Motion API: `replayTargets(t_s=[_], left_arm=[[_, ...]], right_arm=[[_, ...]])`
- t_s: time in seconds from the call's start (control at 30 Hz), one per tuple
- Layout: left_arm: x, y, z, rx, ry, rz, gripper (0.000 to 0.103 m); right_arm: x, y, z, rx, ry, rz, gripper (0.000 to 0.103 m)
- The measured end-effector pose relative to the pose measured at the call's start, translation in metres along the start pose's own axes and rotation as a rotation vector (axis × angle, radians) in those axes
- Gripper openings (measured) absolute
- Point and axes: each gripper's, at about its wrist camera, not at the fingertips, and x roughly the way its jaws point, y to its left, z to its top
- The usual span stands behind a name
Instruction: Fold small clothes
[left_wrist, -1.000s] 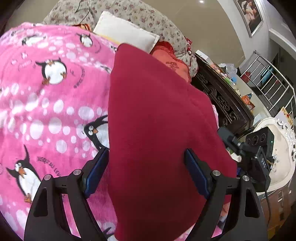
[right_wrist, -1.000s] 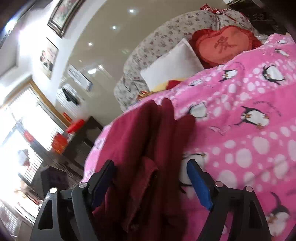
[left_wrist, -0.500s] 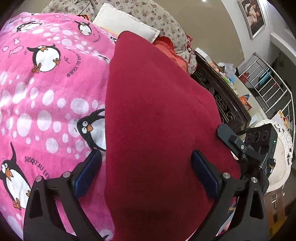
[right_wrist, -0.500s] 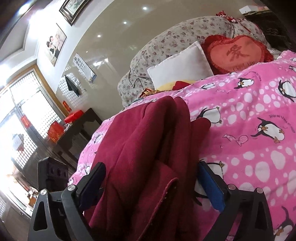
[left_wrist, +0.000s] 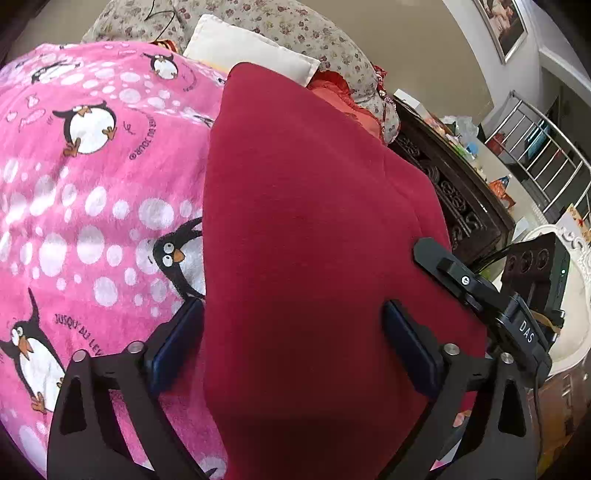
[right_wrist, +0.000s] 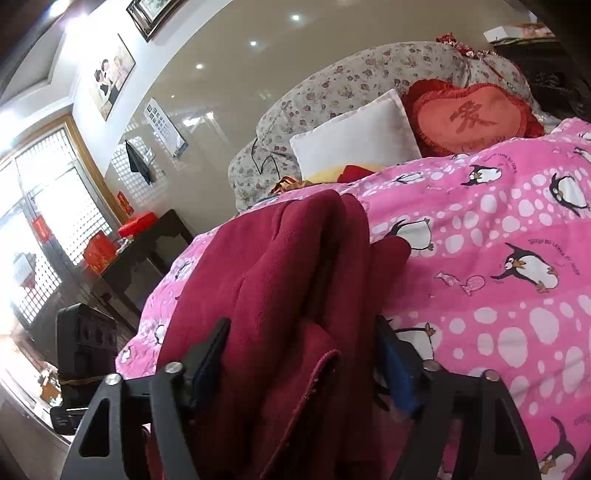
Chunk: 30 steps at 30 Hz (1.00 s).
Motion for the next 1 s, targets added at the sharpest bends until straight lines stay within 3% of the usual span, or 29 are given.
replayTargets(t_s=[0.07, 0.13, 0.2, 0.3, 0.47, 0.63, 0.7, 0.77, 0.87, 1.0], left_arm=[[-0.001, -0.003, 0.000, 0.017, -0.006, -0.015, 0.081], [-0.001, -0.007, 0.001, 0.028, -0.016, 0.000, 0.079], [-0.004, -0.011, 0.001, 0.049, -0.025, 0.010, 0.070], [-0.020, -0.018, 0.003, 0.071, -0.032, -0.002, 0.059], [-0.078, -0.029, -0.016, 0.125, -0.052, 0.021, 0.059], [-0.129, -0.015, -0.060, 0.125, -0.031, 0.100, 0.059], [-0.134, -0.004, -0.081, 0.104, -0.008, 0.126, 0.059], [-0.130, 0.008, -0.101, 0.070, 0.028, 0.162, 0.059], [-0.132, 0.025, -0.118, -0.009, -0.003, 0.169, 0.065], [-0.154, 0.024, -0.110, -0.032, -0.032, 0.210, 0.065]], right_arm=[[-0.001, 0.001, 0.000, -0.003, -0.006, -0.003, 0.064], [-0.005, 0.003, 0.000, 0.001, -0.020, 0.000, 0.058], [-0.012, 0.010, 0.001, -0.001, -0.034, 0.001, 0.051], [-0.027, 0.033, 0.001, -0.042, -0.039, 0.014, 0.048], [-0.056, 0.080, -0.008, -0.095, 0.003, 0.075, 0.048], [-0.062, 0.109, -0.055, -0.085, 0.111, 0.146, 0.048], [-0.055, 0.108, -0.077, -0.032, 0.168, 0.147, 0.053], [-0.044, 0.102, -0.098, -0.005, 0.259, 0.086, 0.057], [-0.063, 0.102, -0.099, -0.024, 0.237, 0.061, 0.057], [-0.108, 0.125, -0.081, -0.133, 0.181, 0.050, 0.057]])
